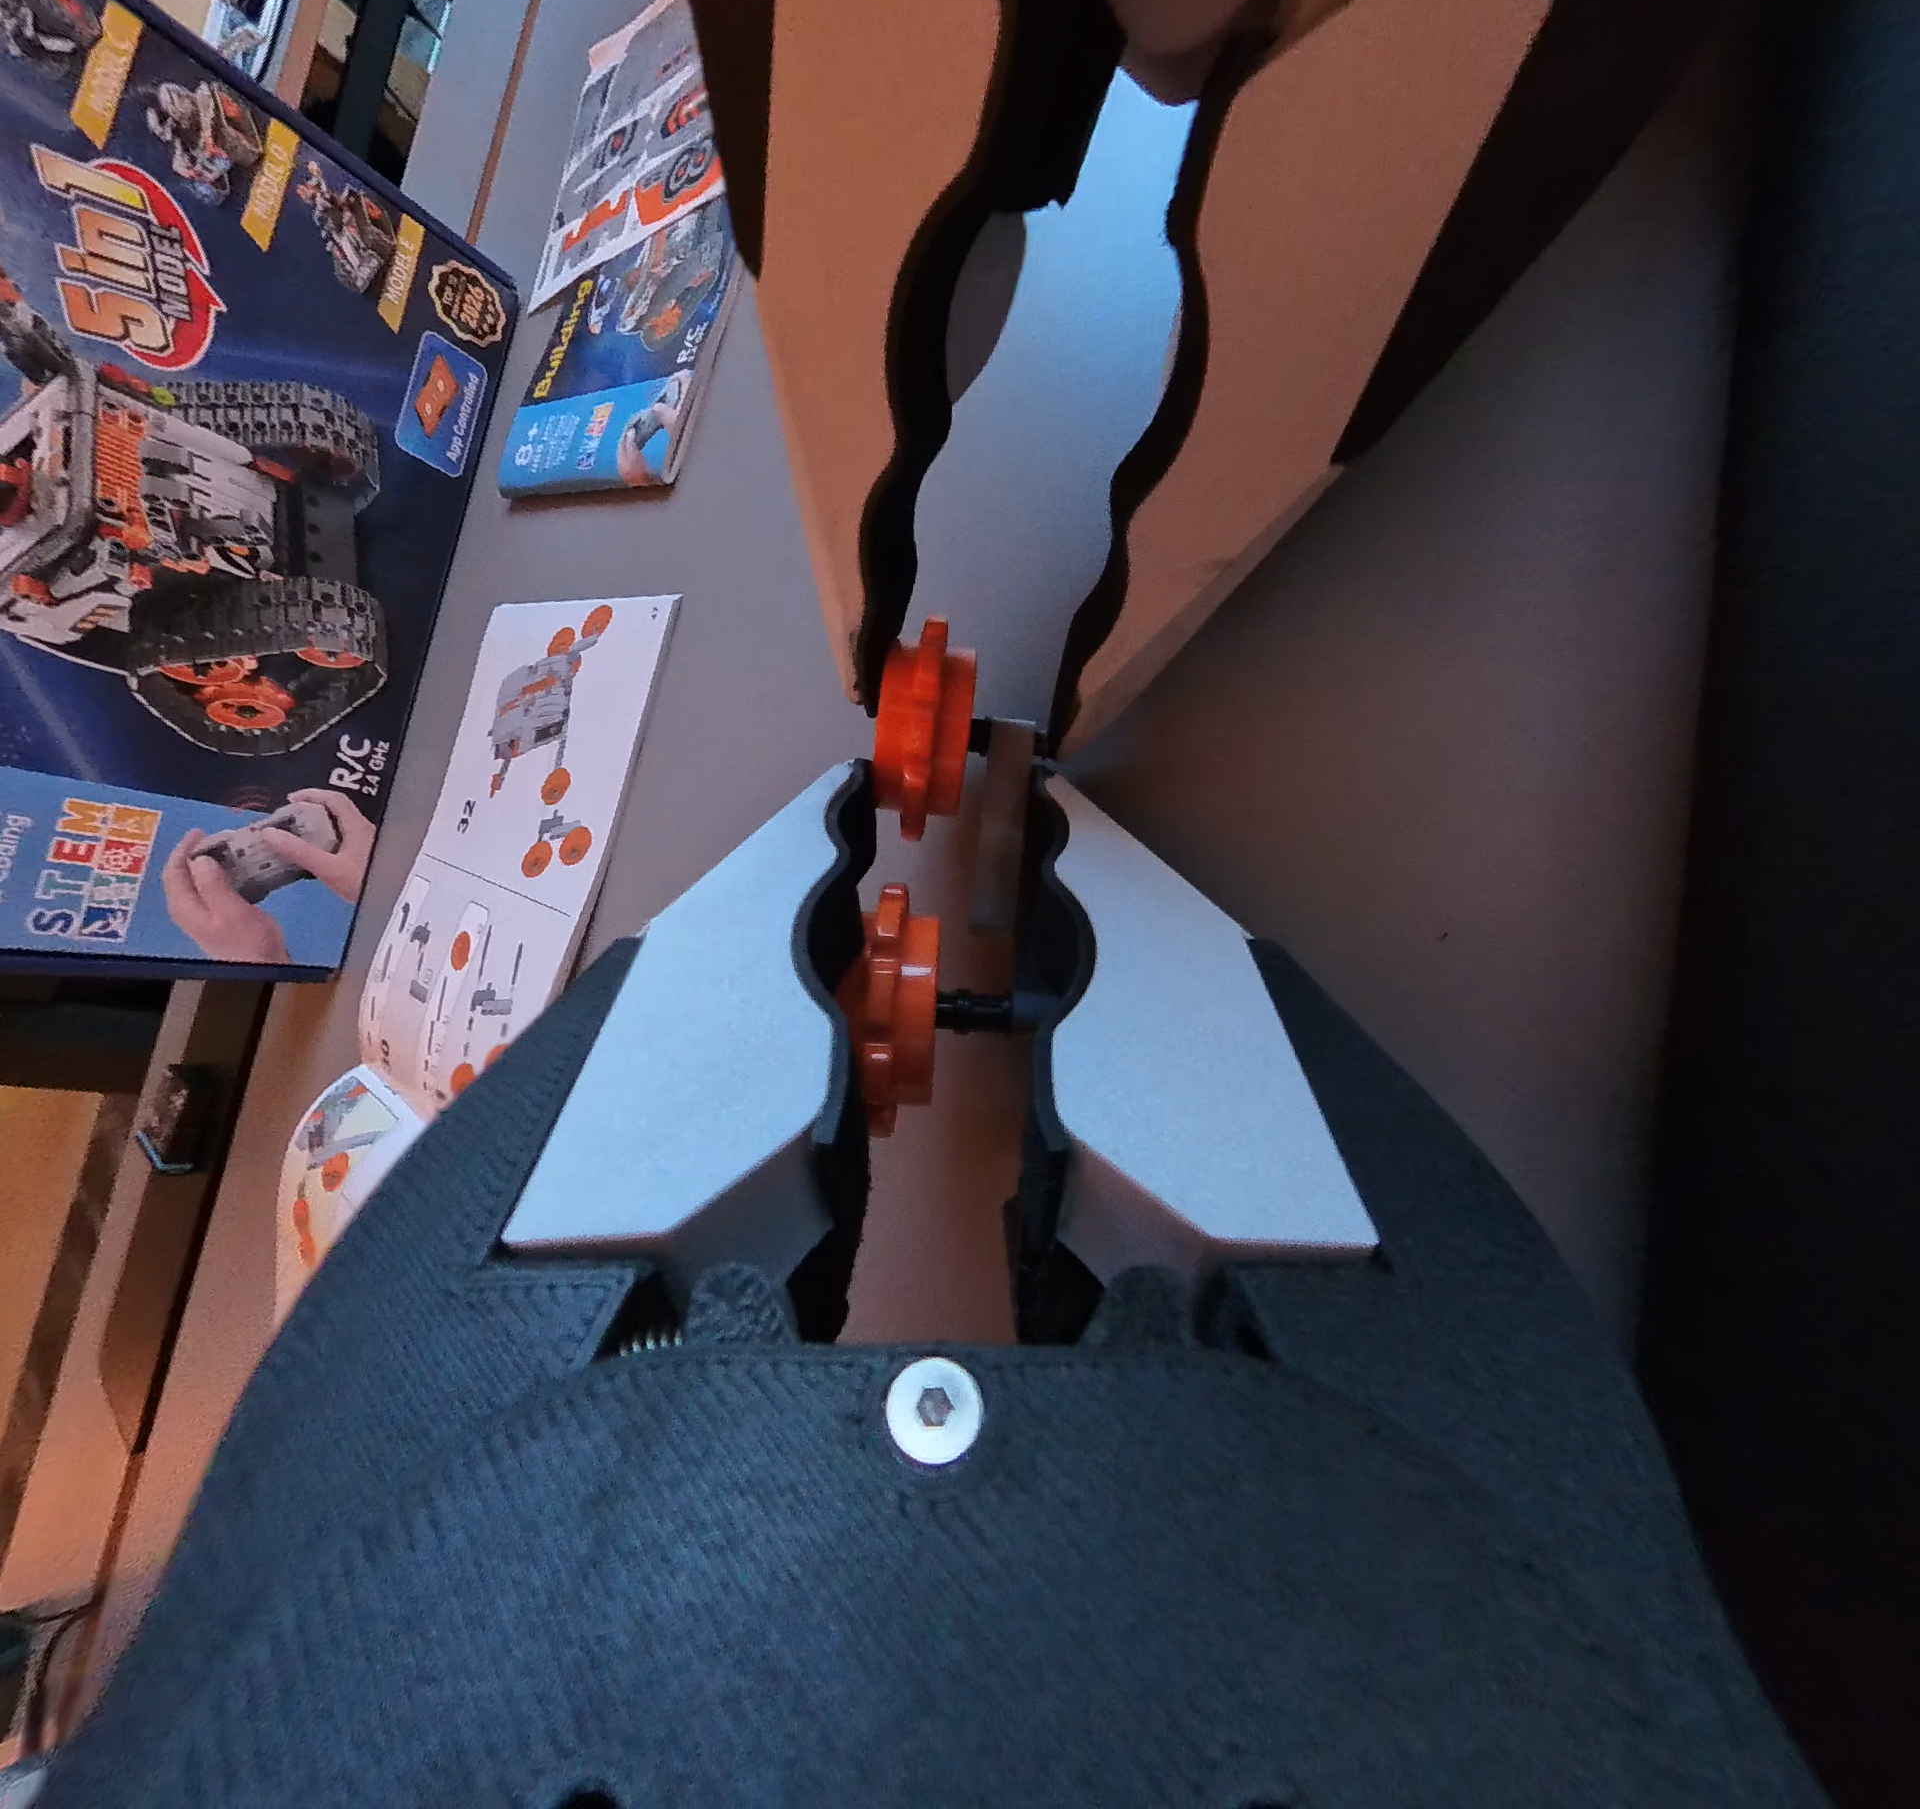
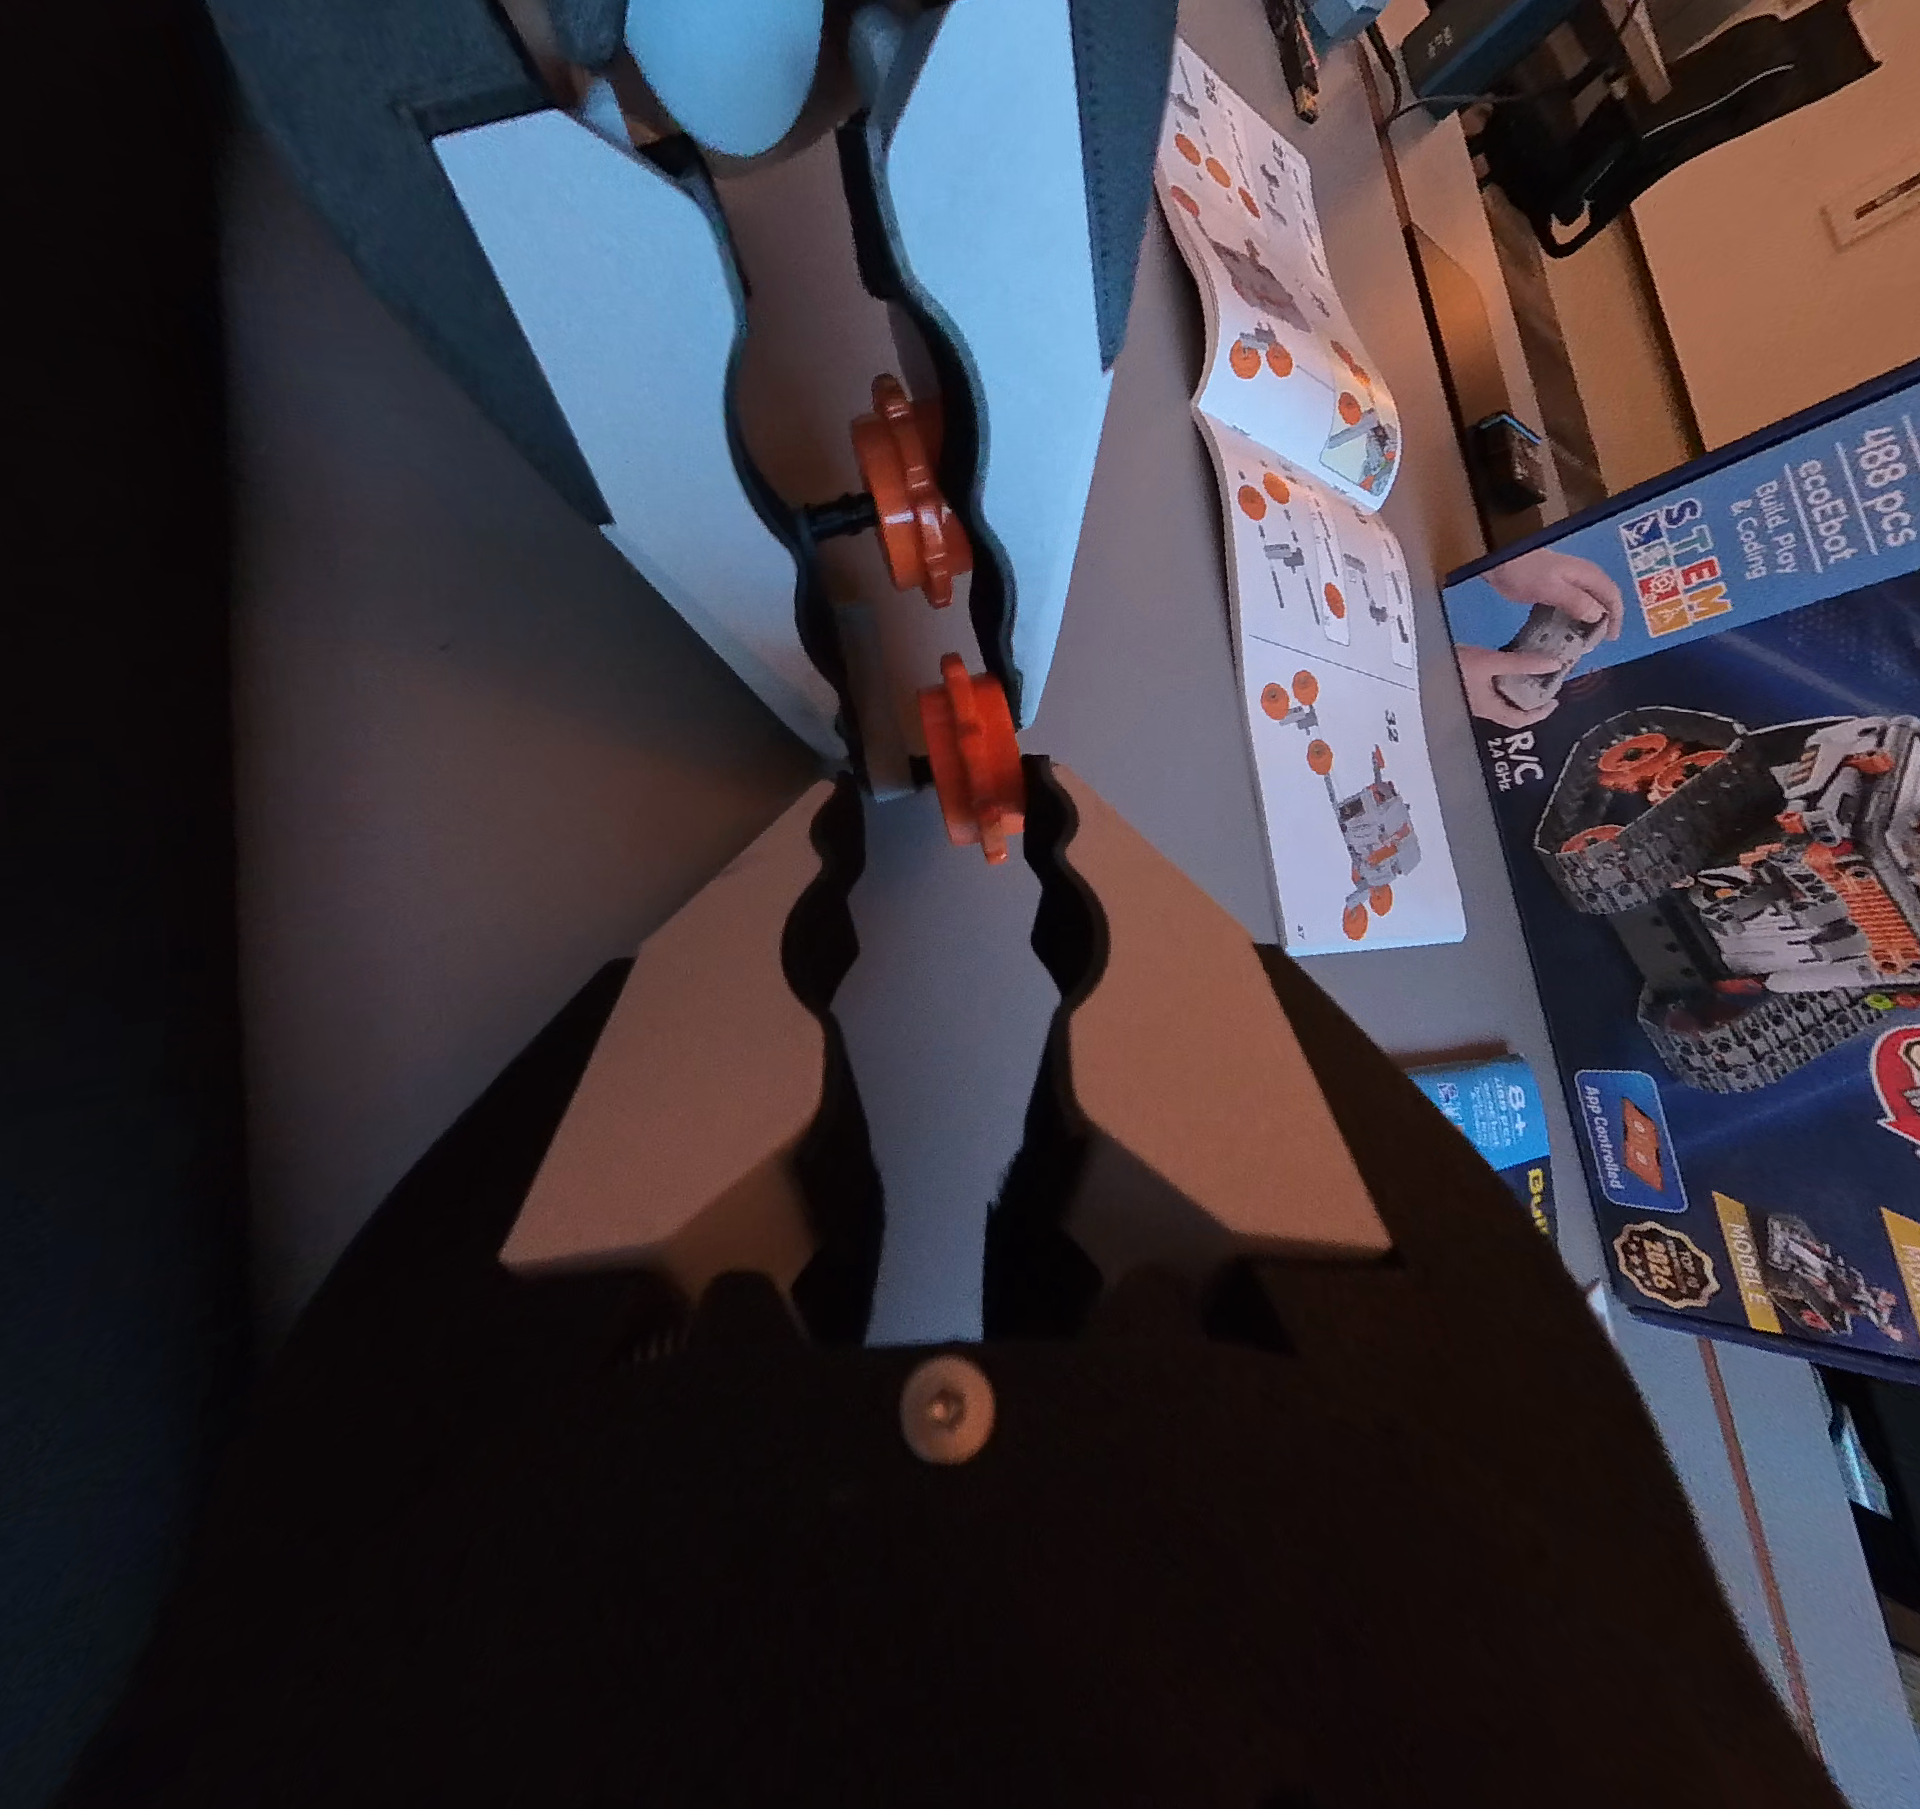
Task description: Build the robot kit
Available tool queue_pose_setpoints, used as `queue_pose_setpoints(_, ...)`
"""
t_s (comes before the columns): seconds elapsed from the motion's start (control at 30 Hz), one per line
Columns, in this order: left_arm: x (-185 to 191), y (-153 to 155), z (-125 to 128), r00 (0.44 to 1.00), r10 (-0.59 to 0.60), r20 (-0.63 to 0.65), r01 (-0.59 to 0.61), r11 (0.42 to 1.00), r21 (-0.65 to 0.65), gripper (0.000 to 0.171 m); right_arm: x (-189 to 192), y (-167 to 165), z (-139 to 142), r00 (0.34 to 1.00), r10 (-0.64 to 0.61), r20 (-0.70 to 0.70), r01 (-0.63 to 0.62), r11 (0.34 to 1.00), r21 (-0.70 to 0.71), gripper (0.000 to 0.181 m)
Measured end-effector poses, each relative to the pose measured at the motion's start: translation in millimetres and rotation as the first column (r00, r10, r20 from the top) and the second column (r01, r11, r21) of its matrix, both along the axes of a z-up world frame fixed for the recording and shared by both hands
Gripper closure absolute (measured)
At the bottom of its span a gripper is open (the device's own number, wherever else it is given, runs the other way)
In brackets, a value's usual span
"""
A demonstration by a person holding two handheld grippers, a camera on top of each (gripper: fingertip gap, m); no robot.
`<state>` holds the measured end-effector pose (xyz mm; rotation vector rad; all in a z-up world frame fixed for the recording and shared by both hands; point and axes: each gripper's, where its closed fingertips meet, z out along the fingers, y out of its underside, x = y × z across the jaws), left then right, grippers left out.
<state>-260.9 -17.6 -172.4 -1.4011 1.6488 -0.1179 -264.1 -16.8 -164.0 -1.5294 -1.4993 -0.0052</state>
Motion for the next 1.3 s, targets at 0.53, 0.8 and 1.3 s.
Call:
queue_pose_setpoints(0.53, -0.5, 5.3, 0.2, 0.998, 0.035, 0.051, -0.032, 0.998, -0.049, 0.144, -0.9, 5.4, 1.3, 0.999, -0.032, -0.028, 0.031, 0.999, -0.033, 0.151)
queue_pose_setpoints(0.8, 0.0, 6.8, 0.3, 0.997, 0.047, 0.066, -0.043, 0.997, -0.064, 0.144, -0.8, 6.9, 1.8, 0.998, -0.041, -0.040, 0.039, 0.998, -0.045, 0.151)
queue_pose_setpoints(1.3, 2.0, 10.7, 1.2, 0.992, 0.071, 0.105, -0.059, 0.992, -0.114, 0.144, 0.5, 10.5, 3.6, 0.998, -0.056, -0.014, 0.056, 0.998, 0.005, 0.151)
